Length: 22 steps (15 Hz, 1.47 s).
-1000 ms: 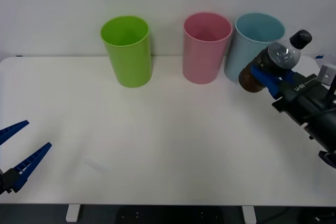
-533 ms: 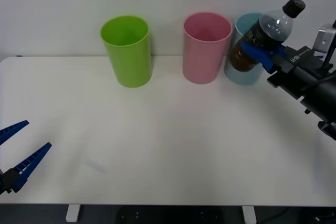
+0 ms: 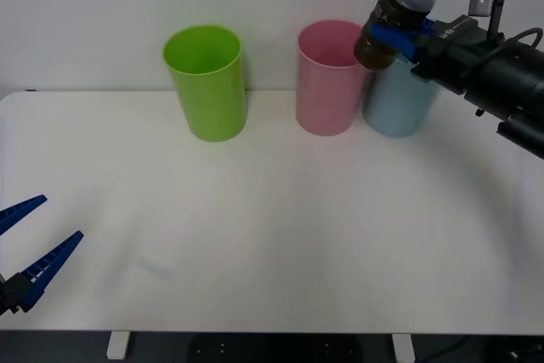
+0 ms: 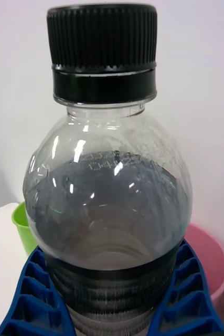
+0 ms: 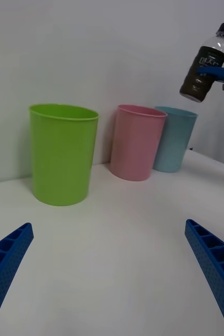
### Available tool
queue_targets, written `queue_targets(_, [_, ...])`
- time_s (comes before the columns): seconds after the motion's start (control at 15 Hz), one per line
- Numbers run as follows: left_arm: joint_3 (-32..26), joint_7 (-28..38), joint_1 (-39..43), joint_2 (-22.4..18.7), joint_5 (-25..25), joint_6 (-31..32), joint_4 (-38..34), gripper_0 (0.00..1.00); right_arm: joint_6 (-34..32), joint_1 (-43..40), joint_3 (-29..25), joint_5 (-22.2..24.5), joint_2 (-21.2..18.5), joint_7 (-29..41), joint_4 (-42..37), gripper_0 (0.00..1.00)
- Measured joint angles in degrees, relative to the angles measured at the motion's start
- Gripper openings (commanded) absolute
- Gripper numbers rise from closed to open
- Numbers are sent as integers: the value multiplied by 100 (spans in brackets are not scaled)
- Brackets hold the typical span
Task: Grasp the object on the table and drop it into the matching bin: aluminum can to the light blue bin, PET bottle to the pink bin.
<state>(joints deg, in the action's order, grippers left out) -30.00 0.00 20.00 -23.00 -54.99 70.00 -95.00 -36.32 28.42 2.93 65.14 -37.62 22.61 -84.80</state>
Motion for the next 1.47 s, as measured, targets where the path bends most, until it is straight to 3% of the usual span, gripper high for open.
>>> queue_targets(0.47, [0, 0, 0, 0, 0, 0, 0, 100, -51, 1554, 50, 1129, 684, 59, 1808, 0])
queue_targets(0.73, [0, 0, 0, 0, 0, 0, 0, 100, -7, 2242, 46, 1420, 1056, -15, 2812, 0])
queue_targets(1.0, [0, 0, 0, 0, 0, 0, 0, 100, 383, 2555, 48, 1732, 1349, -91, 3211, 2])
queue_targets(1.2, [0, 0, 0, 0, 0, 0, 0, 100, 560, 2563, 43, 1865, 1437, -148, 3216, 12])
queue_targets(1.27, [0, 0, 0, 0, 0, 0, 0, 100, 562, 2563, 43, 1871, 1448, -177, 3216, 21])
queue_targets(1.33, [0, 0, 0, 0, 0, 0, 0, 100, 558, 2563, 43, 1872, 1450, -215, 3216, 66])
queue_targets(1.4, [0, 0, 0, 0, 0, 0, 0, 100, 557, 2566, 43, 1872, 1449, -264, 3215, 100])
queue_targets(1.47, [0, 0, 0, 0, 0, 0, 0, 100, 557, 2571, 42, 1872, 1444, -331, 3210, 100])
